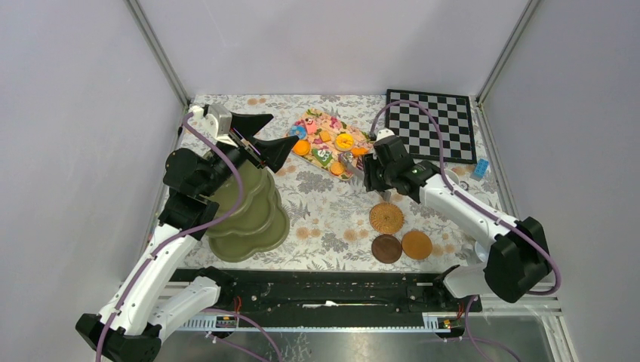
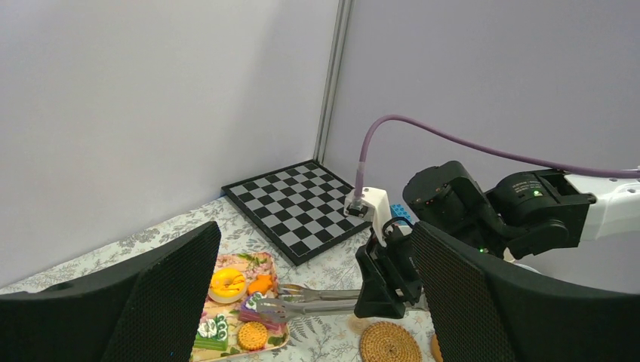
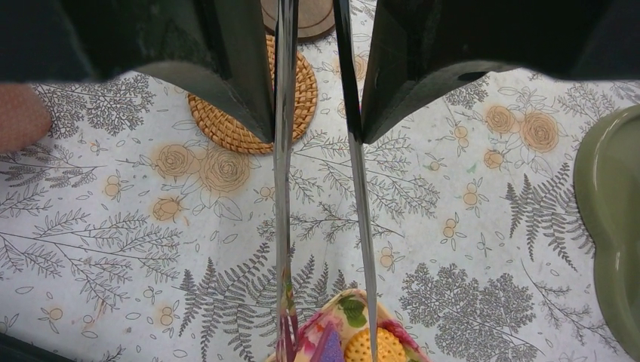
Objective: Serve the afternoon tea
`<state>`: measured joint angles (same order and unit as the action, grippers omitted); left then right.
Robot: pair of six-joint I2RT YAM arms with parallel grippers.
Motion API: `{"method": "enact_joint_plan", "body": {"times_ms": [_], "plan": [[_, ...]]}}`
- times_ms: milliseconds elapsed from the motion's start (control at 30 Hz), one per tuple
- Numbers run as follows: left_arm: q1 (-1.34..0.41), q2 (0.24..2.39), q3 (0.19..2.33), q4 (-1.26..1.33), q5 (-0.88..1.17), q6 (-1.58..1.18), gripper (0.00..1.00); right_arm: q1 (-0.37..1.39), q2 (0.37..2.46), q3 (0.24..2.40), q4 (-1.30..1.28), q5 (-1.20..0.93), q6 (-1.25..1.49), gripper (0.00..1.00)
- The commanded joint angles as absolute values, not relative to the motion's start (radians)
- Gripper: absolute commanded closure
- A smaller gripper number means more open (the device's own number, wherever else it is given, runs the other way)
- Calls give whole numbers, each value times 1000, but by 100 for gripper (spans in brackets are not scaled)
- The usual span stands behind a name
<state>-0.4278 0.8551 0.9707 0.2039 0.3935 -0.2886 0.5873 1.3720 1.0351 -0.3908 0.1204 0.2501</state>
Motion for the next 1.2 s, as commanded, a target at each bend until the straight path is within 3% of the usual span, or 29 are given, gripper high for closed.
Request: {"method": "enact_joint_plan", "body": {"times_ms": [0, 833, 1167], "plan": [[-423, 858, 968, 253, 417, -296, 1, 591, 1405, 1097, -355, 138, 235, 49], [-423, 859, 969, 253, 422, -301, 1, 634, 1542, 1155, -320, 241, 196, 60], [-423, 860, 969, 255, 424, -302, 1, 644, 1399, 1042, -233, 281, 181, 73]]}}
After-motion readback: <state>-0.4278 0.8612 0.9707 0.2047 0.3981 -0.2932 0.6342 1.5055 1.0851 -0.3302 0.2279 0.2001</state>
